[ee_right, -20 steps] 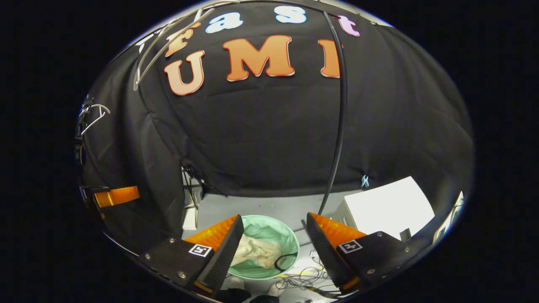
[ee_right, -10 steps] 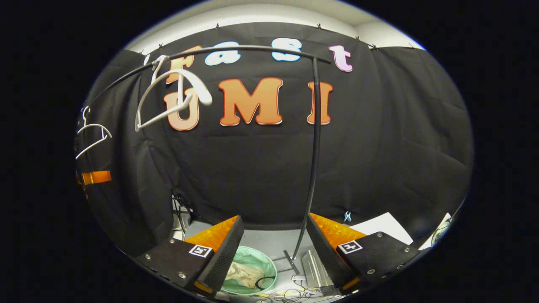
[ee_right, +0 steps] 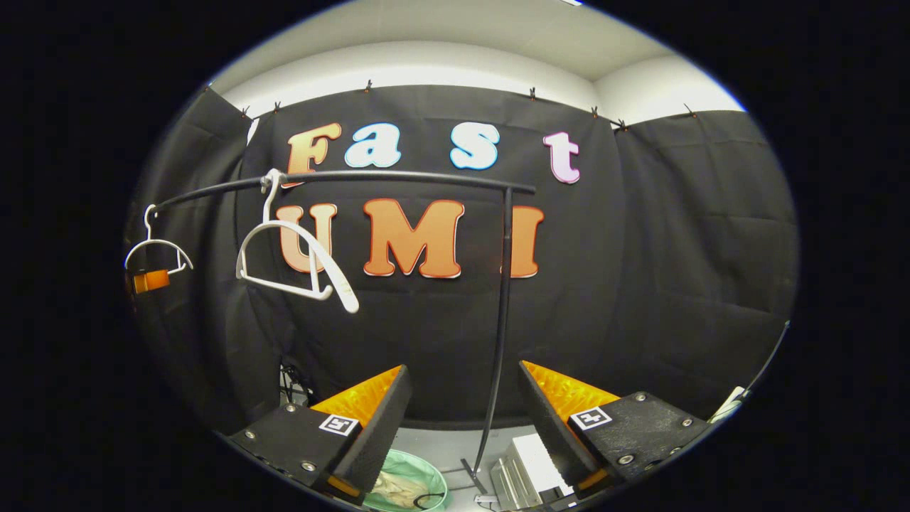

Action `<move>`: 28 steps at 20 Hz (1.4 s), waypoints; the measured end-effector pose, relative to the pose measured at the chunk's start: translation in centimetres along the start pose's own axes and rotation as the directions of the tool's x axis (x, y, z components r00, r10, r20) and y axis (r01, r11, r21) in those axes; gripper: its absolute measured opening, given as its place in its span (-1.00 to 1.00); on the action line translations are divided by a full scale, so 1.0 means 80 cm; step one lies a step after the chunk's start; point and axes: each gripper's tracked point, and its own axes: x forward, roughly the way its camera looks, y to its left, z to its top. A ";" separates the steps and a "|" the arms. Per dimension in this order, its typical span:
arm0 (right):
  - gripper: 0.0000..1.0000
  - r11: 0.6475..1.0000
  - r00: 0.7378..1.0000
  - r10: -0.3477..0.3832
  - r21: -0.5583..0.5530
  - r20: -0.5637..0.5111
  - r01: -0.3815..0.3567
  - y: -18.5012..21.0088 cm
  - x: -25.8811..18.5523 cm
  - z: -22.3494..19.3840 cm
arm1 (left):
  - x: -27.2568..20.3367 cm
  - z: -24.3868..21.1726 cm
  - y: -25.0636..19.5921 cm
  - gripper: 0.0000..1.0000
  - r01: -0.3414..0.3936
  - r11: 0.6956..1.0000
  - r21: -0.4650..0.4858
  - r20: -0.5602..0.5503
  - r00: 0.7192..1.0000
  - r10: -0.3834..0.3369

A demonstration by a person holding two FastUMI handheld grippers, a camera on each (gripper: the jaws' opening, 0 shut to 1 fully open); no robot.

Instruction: Grasp the clothes on the hanger with both hands and then place them into the laundry hamper below.

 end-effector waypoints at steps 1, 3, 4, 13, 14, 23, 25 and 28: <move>0.85 1.000 1.000 -0.006 0.000 0.018 0.006 -0.003 -0.001 0.007 | -0.006 0.014 0.002 1.00 -0.002 1.000 0.002 0.025 1.000 0.002; 0.85 1.000 0.999 -0.011 0.007 0.044 0.011 -0.011 -0.008 0.022 | -0.012 0.039 0.010 0.87 -0.010 1.000 0.006 0.075 0.997 0.009; 0.85 1.000 0.998 -0.016 0.006 0.058 0.016 -0.014 -0.010 0.029 | -0.015 0.048 0.014 0.87 -0.011 1.000 0.006 0.095 0.995 0.011; 0.85 0.998 0.995 -0.053 0.022 0.081 0.051 -0.029 -0.017 0.036 | -0.011 0.066 0.046 0.87 -0.054 0.999 -0.002 0.139 0.989 0.054; 1.00 0.998 0.995 -0.055 0.021 0.079 0.054 -0.030 -0.018 0.034 | -0.010 0.065 0.046 0.87 -0.054 0.999 0.003 0.137 0.989 0.053; 0.85 0.997 0.995 -0.073 0.021 0.068 0.071 -0.023 -0.008 0.032 | 0.005 0.063 0.046 0.93 -0.027 1.000 0.016 0.129 0.991 0.024; 0.85 0.996 0.994 -0.085 0.025 0.073 0.083 -0.023 -0.010 0.034 | 0.011 0.063 0.047 0.86 -0.022 1.000 0.020 0.124 0.992 0.019; 0.85 0.995 0.992 -0.099 0.033 0.082 0.096 -0.023 -0.013 0.036 | 0.019 0.069 0.050 0.87 -0.019 0.999 0.026 0.134 0.991 0.016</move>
